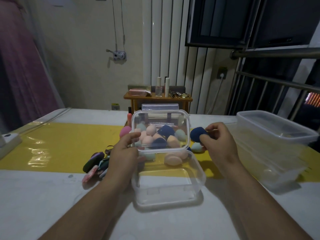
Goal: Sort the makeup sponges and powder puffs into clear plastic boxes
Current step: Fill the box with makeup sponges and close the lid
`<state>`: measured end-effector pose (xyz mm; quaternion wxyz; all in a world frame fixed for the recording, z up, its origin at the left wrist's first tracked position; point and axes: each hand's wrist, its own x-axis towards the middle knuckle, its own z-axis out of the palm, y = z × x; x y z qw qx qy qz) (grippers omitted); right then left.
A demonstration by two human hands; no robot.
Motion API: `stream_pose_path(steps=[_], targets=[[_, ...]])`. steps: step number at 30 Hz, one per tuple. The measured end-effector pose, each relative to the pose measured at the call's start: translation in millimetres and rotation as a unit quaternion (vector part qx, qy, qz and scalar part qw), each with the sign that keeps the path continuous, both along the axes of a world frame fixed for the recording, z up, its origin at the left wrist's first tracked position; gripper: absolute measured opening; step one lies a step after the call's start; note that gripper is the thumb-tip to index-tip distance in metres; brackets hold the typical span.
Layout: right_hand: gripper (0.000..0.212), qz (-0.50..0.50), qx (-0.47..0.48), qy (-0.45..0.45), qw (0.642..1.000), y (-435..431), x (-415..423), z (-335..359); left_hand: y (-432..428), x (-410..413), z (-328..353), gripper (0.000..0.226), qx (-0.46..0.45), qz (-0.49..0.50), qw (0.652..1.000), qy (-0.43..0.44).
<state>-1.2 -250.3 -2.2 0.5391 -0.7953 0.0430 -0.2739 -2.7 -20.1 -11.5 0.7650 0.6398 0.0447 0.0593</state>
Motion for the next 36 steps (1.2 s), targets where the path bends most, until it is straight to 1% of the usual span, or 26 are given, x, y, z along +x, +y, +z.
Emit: stream_pose_path(steps=[2,4,6,7,8,10,12,14,17,19,21,27,30,31,34,36], targets=[[0.015,0.006,-0.030,-0.028,0.999,6.0,-5.6,6.6,-0.5,-0.4,0.3,0.053,-0.019,-0.001,1.000,0.004],[0.010,0.012,-0.035,-0.063,0.997,10.2,-10.8,12.2,-0.2,-1.2,1.8,0.052,-0.027,-0.005,1.000,0.005],[0.011,0.033,-0.036,-0.091,0.995,14.8,-16.1,17.2,0.3,-2.0,3.5,0.051,-0.032,-0.012,0.999,0.003],[0.014,0.059,-0.042,-0.089,0.993,18.2,-18.3,18.8,0.3,-2.1,4.1,0.051,-0.035,-0.017,0.999,0.003],[0.019,0.093,-0.058,-0.069,0.992,22.6,-20.5,20.0,0.4,-3.0,4.9,0.051,-0.040,-0.021,0.999,0.006],[0.025,0.160,-0.122,0.009,0.980,32.1,-23.1,20.5,0.4,-2.8,5.7,0.053,-0.051,-0.020,0.998,0.014],[0.025,0.197,-0.220,0.083,0.952,40.3,-23.1,18.9,0.3,-1.0,5.0,0.055,-0.056,-0.015,0.998,0.016],[0.025,0.216,-0.288,0.114,0.926,50.3,-21.9,16.2,0.0,-1.0,5.0,0.058,-0.040,-0.006,0.999,0.010],[0.012,0.221,-0.311,0.130,0.915,63.8,-18.2,13.9,-1.3,-1.7,4.9,0.060,-0.025,0.007,1.000,-0.003],[0.012,0.215,-0.339,0.140,0.905,69.6,-15.0,10.9,-2.0,-2.8,5.1,0.060,-0.025,0.005,1.000,-0.003],[0.011,0.219,-0.345,0.148,0.900,74.0,-13.0,9.0,-2.1,-2.7,5.0,0.061,-0.023,0.004,1.000,-0.004],[0.024,0.240,-0.351,0.169,0.889,81.8,-10.1,5.3,-2.5,-1.6,4.2,0.059,-0.051,0.006,0.999,0.001],[0.031,0.243,-0.386,0.165,0.874,85.6,-11.2,5.8,-2.1,0.6,2.1,0.059,-0.048,0.011,0.999,-0.001],[0.032,0.236,-0.388,0.160,0.877,86.3,-10.6,6.2,-2.2,0.6,2.4,0.059,-0.049,0.013,0.999,-0.003],[0.030,0.220,-0.361,0.158,0.892,86.7,-8.5,6.5,-2.8,-0.2,3.2,0.058,-0.050,0.012,0.999,-0.009],[0.026,0.226,-0.370,0.157,0.887,88.1,-8.0,4.0,-3.0,0.1,2.4,0.058,-0.048,0.014,0.999,-0.011]])
